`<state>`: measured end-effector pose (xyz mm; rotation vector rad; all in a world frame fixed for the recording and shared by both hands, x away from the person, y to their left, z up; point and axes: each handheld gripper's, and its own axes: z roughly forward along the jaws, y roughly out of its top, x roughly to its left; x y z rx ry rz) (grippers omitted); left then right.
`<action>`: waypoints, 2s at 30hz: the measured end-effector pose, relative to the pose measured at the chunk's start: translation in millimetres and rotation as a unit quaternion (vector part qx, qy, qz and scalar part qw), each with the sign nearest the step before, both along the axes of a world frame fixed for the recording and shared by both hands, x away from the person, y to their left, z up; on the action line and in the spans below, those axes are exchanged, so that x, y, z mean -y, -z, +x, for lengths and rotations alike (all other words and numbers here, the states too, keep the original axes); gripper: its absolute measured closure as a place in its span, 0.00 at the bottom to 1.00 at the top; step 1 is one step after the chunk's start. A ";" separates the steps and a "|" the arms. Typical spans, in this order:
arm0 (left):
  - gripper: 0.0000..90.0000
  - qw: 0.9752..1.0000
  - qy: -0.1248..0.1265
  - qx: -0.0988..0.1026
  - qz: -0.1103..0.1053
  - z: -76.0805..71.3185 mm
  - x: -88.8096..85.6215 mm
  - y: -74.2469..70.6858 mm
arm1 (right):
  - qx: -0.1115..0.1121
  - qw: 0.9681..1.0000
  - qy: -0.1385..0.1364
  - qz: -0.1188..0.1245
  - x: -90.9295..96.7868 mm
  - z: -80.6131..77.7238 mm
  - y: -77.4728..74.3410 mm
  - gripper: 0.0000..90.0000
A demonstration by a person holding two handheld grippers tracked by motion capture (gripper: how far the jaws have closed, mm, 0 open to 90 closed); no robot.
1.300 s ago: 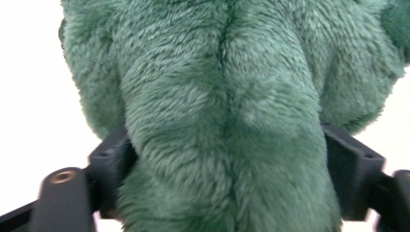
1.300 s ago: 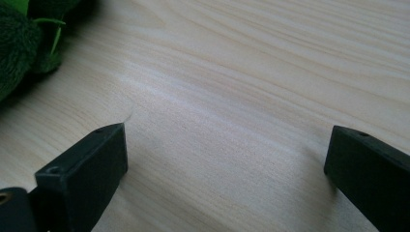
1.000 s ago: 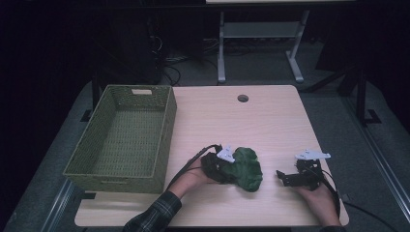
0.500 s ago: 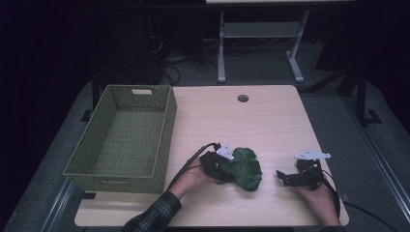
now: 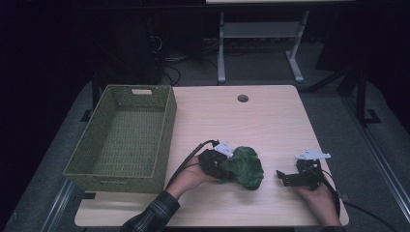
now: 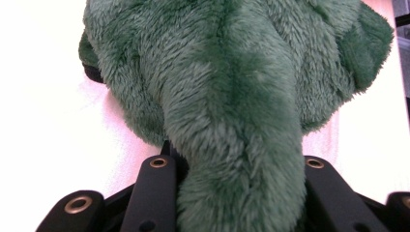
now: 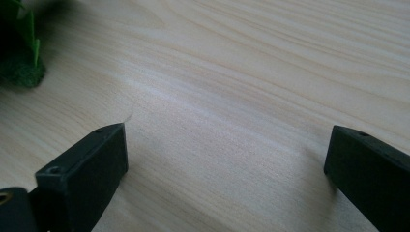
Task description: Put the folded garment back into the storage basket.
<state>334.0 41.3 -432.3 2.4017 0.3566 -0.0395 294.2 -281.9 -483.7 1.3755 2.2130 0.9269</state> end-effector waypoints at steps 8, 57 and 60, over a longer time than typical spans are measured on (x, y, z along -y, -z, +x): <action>0.72 1.000 -0.017 -0.009 -0.007 1.2 -7.3 -11.8 | 0.000 1.000 0.000 0.000 0.0 0.0 0.0 0.02; 0.71 0.993 -0.108 0.037 0.006 12.1 -107.4 -114.0 | -0.001 1.000 0.000 0.000 0.0 -0.2 -0.1 0.02; 0.71 0.992 -0.116 0.042 0.006 12.5 -116.4 -119.1 | -0.001 1.000 0.000 0.000 -0.1 -0.2 -0.1 0.02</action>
